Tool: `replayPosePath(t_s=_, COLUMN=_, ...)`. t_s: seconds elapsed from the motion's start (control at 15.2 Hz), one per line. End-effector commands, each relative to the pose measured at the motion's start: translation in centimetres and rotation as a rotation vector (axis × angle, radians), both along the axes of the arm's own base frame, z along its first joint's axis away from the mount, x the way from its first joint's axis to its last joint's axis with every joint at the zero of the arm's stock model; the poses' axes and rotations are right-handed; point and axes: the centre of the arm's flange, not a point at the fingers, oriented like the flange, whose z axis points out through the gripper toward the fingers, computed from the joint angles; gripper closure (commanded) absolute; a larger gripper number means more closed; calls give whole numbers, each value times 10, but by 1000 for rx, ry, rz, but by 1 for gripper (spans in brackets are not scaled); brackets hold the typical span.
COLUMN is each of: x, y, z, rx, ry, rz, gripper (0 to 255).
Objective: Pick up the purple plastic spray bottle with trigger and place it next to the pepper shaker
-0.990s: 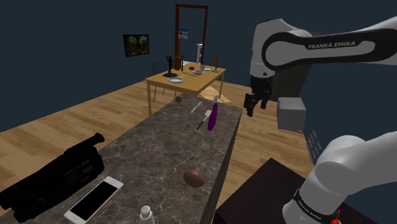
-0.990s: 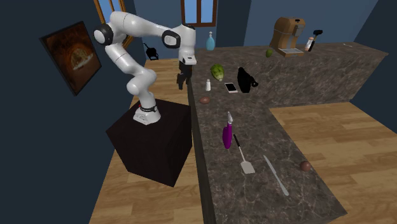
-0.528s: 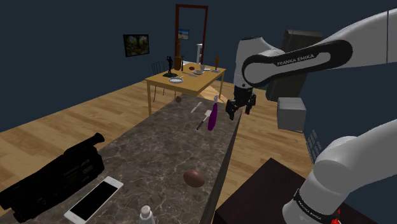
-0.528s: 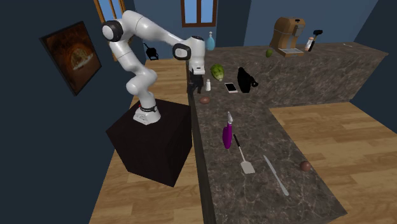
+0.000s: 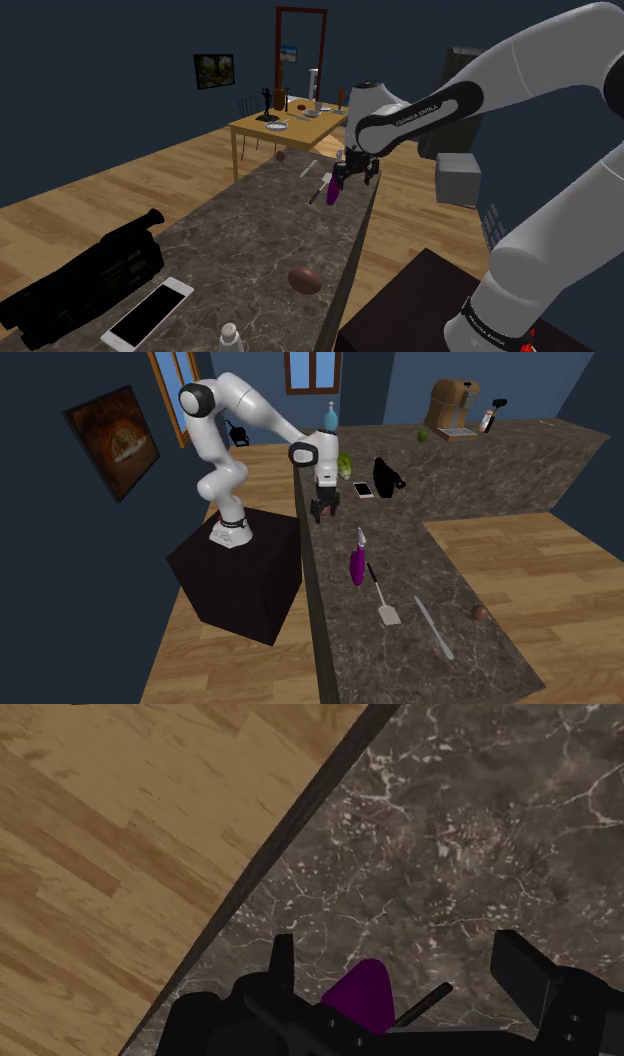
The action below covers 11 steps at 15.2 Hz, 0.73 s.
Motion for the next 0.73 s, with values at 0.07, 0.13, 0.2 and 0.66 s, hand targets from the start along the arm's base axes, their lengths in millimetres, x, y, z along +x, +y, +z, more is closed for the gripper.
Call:
replayPosePath(t_s=0.07, x=33, y=-5, z=-18, rx=-11, ry=-46, rz=-73, gripper=0)
replayPosePath(t_s=0.13, x=43, y=-8, z=-23, rx=-15, ry=-61, rz=-96, gripper=0)
replayPosePath(t_s=0.2, x=53, y=-11, z=-29, rx=-19, ry=-75, rz=-120, gripper=0)
replayPosePath(t_s=0.66, x=116, y=-35, z=-62, rx=-45, ry=-166, rz=-268, gripper=0)
